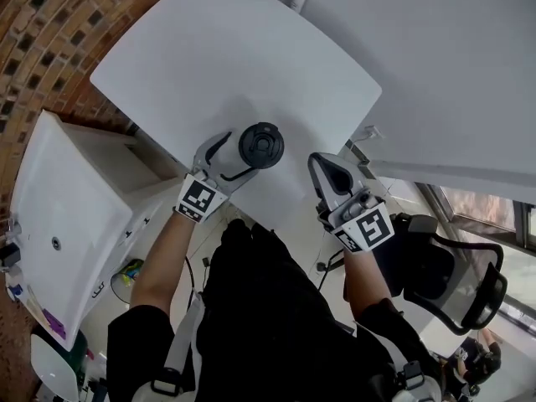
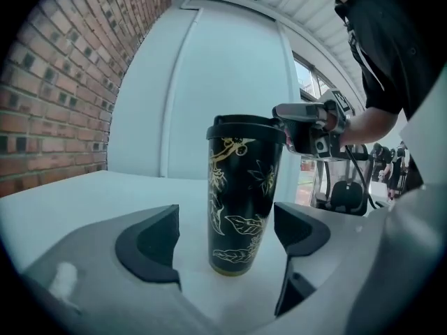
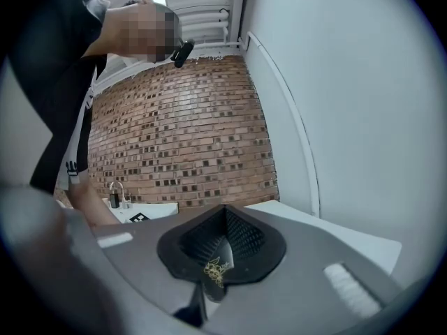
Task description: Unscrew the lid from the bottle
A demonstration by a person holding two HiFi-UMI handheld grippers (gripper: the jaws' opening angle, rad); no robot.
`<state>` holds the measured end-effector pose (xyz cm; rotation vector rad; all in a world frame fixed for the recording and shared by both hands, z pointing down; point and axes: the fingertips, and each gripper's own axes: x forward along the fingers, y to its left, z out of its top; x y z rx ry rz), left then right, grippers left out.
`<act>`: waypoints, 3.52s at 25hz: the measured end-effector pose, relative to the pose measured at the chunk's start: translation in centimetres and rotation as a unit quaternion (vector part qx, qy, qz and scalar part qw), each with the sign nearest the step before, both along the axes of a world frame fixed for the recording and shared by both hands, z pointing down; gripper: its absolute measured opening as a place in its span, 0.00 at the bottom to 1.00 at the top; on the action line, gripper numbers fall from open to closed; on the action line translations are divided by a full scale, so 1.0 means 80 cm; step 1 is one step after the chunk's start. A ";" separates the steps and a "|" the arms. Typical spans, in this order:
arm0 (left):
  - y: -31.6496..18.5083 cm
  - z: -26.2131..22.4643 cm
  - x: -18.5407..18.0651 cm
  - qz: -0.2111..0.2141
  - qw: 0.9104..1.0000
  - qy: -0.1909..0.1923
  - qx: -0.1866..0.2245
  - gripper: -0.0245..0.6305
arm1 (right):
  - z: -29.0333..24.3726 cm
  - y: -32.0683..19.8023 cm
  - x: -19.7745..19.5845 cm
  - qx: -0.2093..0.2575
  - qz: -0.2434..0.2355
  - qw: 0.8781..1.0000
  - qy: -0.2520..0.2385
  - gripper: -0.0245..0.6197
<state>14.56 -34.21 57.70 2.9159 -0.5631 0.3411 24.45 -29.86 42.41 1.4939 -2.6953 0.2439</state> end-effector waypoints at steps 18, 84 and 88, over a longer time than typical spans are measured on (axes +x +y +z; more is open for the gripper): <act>-0.001 0.039 0.052 0.026 1.000 0.000 0.000 0.70 | 0.048 -0.012 -0.047 -0.020 -0.026 0.999 -0.012 0.62; 0.002 0.039 0.059 0.061 0.998 0.004 -0.017 0.64 | 0.076 -0.057 -0.122 0.039 -0.123 0.991 -0.023 0.80; 0.002 0.039 0.059 0.060 0.998 0.005 -0.017 0.64 | 0.074 -0.063 -0.125 0.045 -0.094 0.994 -0.017 0.79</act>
